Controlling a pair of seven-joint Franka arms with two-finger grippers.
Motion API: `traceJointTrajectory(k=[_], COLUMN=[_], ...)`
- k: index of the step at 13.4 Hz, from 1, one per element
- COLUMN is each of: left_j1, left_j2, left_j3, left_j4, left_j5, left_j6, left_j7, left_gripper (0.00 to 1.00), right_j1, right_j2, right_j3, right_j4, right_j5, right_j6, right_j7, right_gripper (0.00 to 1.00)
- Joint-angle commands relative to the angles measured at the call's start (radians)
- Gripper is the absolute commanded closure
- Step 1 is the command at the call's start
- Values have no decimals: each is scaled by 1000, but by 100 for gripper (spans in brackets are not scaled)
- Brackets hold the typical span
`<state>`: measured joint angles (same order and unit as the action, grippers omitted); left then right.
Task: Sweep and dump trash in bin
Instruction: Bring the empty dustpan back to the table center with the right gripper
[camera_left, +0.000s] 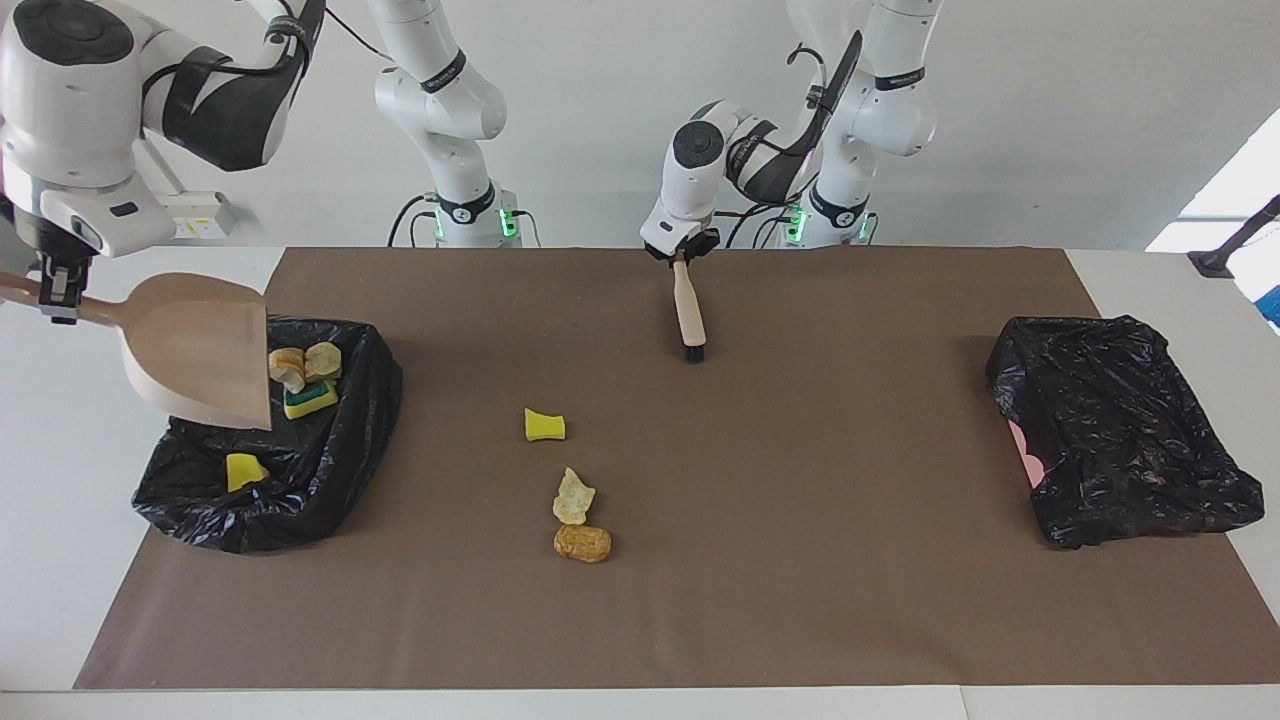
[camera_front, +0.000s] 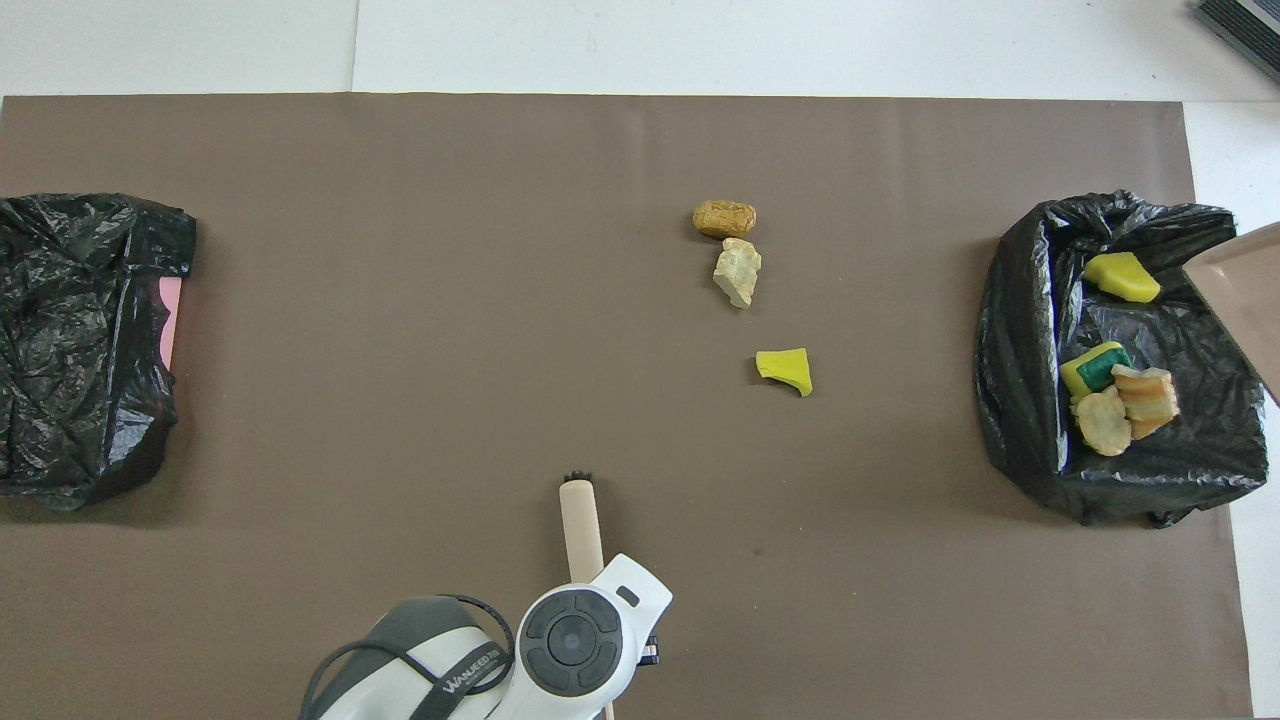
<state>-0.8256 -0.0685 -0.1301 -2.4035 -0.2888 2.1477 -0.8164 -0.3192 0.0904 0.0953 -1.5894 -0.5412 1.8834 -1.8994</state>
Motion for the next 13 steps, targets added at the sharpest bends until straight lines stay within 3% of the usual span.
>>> traceJointTrajectory(k=[1, 2, 3, 4, 13], left_j1=[14, 16, 16, 17, 348], left_j2=[-4, -2, -5, -11, -54], left_j3=[-2, -2, -2, 0, 6], left_j4=[9, 10, 10, 21, 214], left_j5=[-17, -17, -17, -17, 129], left_j6=[-22, -25, -20, -26, -63], left_j7=[19, 17, 10, 3, 14], left_gripper=[50, 37, 5, 0, 0], right_j1=[29, 40, 52, 70, 216], right_j2=[-77, -75, -72, -72, -14], right_j3=[7, 7, 9, 9, 12], right_j4=[-104, -109, -116, -132, -208], right_j5=[85, 111, 151, 190, 395], right_j6=[0, -7, -18, -23, -26], right_j7=[130, 179, 231, 285, 875], right_gripper=[100, 100, 100, 100, 100])
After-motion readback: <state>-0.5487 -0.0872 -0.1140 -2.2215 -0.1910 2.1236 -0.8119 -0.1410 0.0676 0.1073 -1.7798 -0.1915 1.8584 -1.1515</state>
